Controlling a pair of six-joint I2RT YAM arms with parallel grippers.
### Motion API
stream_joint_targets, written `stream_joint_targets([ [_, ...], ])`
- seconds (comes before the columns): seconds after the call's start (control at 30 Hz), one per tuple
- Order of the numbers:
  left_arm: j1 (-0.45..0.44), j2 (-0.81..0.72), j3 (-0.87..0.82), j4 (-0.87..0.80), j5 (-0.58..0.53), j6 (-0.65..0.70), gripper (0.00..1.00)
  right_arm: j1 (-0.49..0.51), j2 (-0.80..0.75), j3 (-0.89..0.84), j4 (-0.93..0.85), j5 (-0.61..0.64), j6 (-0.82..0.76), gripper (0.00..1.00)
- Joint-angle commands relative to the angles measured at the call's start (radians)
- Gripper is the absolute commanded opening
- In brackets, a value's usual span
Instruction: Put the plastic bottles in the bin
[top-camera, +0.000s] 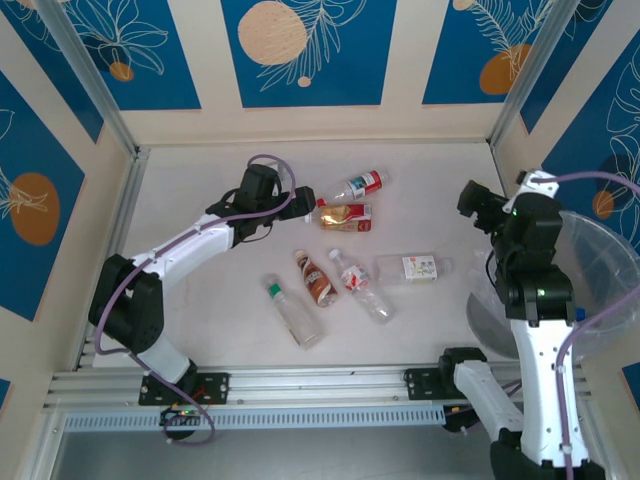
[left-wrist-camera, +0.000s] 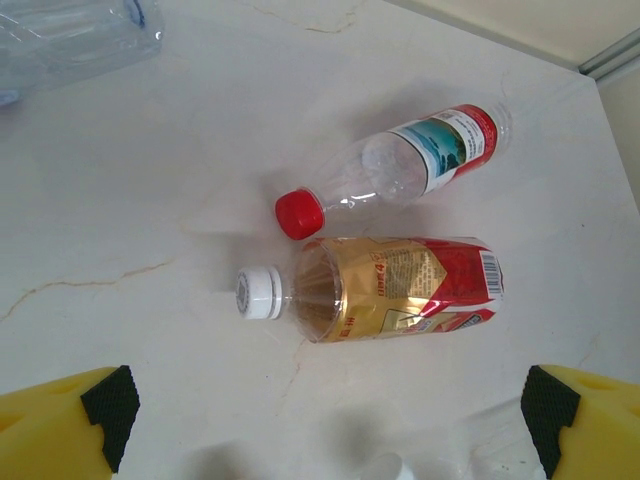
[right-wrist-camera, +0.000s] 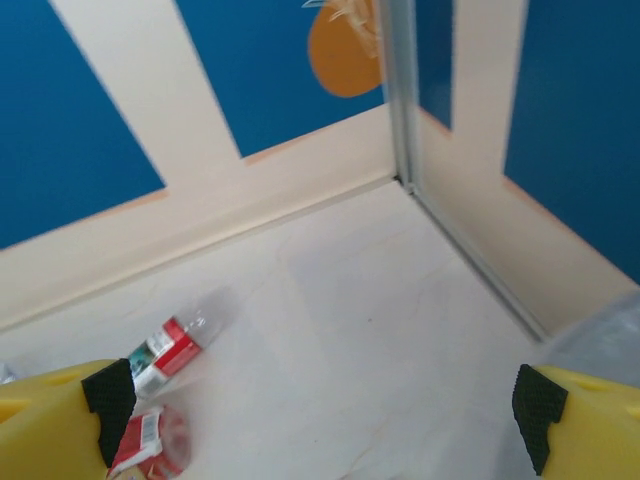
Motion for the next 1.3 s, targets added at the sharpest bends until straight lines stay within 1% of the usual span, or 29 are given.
stream_joint_targets([
  [0.0, 0.013, -0.028, -0.019, -0.040, -0.042, -0.011, 0.99, 0.088, 0.061, 0.039, 0.026, 0.043, -0.078, 0.99],
  [0.1, 0.013, -0.048, -0.034, -0.063, -0.065, -0.011, 0.99, 0.157, 0.110, 0.049, 0.062, 0.022, -0.123, 0.99],
  [0.17, 0.012, -0.065, -0.044, -0.087, -0.082, -0.018, 0.99, 0.193, 0.135, 0.045, 0.098, -0.070, -0.161, 0.99],
  [0.27, 0.013, -0.084, -0.059, -0.150, -0.110, -0.057, 0.99, 0.237, 0.166, 0.036, 0.144, -0.226, -0.177, 1.00],
  [0.33, 0.012, -0.104, -0.081, -0.173, -0.100, -0.095, 0.99, 0.272, 0.191, 0.037, 0.161, -0.275, -0.174, 0.99],
  [0.47, 0.013, -0.135, -0.123, -0.232, -0.042, -0.167, 0.99, 0.348, 0.248, 0.035, 0.158, -0.254, -0.148, 0.99],
  [0.57, 0.012, -0.151, -0.138, -0.313, -0.063, -0.213, 0.99, 0.390, 0.284, 0.020, 0.150, -0.253, -0.121, 0.99],
  [0.67, 0.012, -0.166, -0.158, -0.338, -0.088, -0.252, 0.99, 0.425, 0.311, -0.006, 0.171, -0.251, -0.092, 1.00],
  [0.77, 0.012, -0.168, -0.157, -0.383, -0.081, -0.320, 0.99, 0.445, 0.335, -0.027, 0.197, -0.250, -0.037, 1.00],
  [0.87, 0.009, -0.172, -0.168, -0.426, -0.071, -0.381, 0.99, 0.464, 0.348, -0.045, 0.216, -0.240, -0.019, 0.99],
  [0.97, 0.009, -0.165, -0.185, -0.441, -0.032, -0.441, 0.99, 0.471, 0.339, -0.085, 0.264, -0.230, -0.020, 0.99],
  [1.03, 0.007, -0.162, -0.196, -0.449, -0.007, -0.505, 0.99, 0.471, 0.333, -0.109, 0.295, -0.222, -0.002, 0.99],
  [1.1, 0.005, -0.153, -0.203, -0.477, 0.007, -0.575, 0.99, 0.471, 0.331, -0.134, 0.322, -0.197, 0.053, 0.99],
  [1.17, -0.002, -0.134, -0.189, -0.527, 0.018, -0.619, 0.99, 0.472, 0.327, -0.165, 0.356, -0.215, 0.097, 0.99],
  [1.27, -0.030, -0.104, -0.153, -0.601, 0.022, -0.648, 0.99, 0.477, 0.319, -0.207, 0.400, -0.206, 0.142, 1.00],
])
